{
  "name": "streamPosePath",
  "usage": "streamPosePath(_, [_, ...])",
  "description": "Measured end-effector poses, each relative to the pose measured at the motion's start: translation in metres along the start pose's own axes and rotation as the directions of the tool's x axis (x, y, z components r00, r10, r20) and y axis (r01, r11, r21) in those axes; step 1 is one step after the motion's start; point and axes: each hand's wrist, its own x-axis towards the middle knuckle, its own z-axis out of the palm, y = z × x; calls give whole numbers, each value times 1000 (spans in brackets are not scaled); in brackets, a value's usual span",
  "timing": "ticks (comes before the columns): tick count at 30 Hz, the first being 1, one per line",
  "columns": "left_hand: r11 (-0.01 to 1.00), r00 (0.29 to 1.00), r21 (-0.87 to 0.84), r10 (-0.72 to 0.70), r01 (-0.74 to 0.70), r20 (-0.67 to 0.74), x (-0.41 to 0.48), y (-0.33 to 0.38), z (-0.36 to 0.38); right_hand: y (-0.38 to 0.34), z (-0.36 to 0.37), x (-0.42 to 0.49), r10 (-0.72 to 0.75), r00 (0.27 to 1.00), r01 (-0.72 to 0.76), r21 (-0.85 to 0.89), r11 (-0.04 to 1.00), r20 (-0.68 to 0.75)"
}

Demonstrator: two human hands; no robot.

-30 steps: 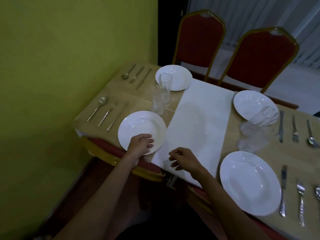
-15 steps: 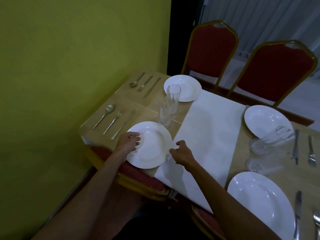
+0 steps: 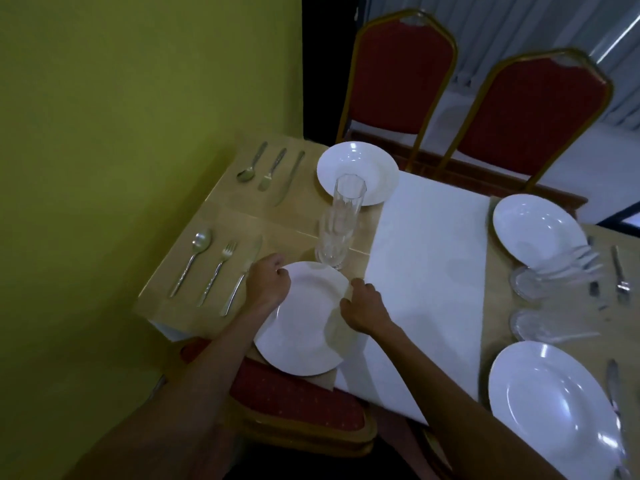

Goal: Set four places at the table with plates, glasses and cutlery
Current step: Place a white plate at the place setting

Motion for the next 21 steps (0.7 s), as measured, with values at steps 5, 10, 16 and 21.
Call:
streamPosePath(5, [991, 972, 91, 75, -97, 222, 36, -13, 3, -7, 15, 1, 74, 995, -74, 8, 997, -72])
streamPosePath(10, [989, 949, 66, 106, -131, 298, 48, -22, 2, -19, 23, -4, 182, 976, -178, 43, 983, -121])
streamPosePath(16, [990, 922, 42, 112, -137, 369, 59, -27, -1, -30, 32, -10, 245, 955, -233, 89, 968, -166])
streamPosePath(21, [988, 905, 23, 128, -150, 406, 81, -14, 4, -37, 17, 12, 243, 941, -202, 184, 962, -237])
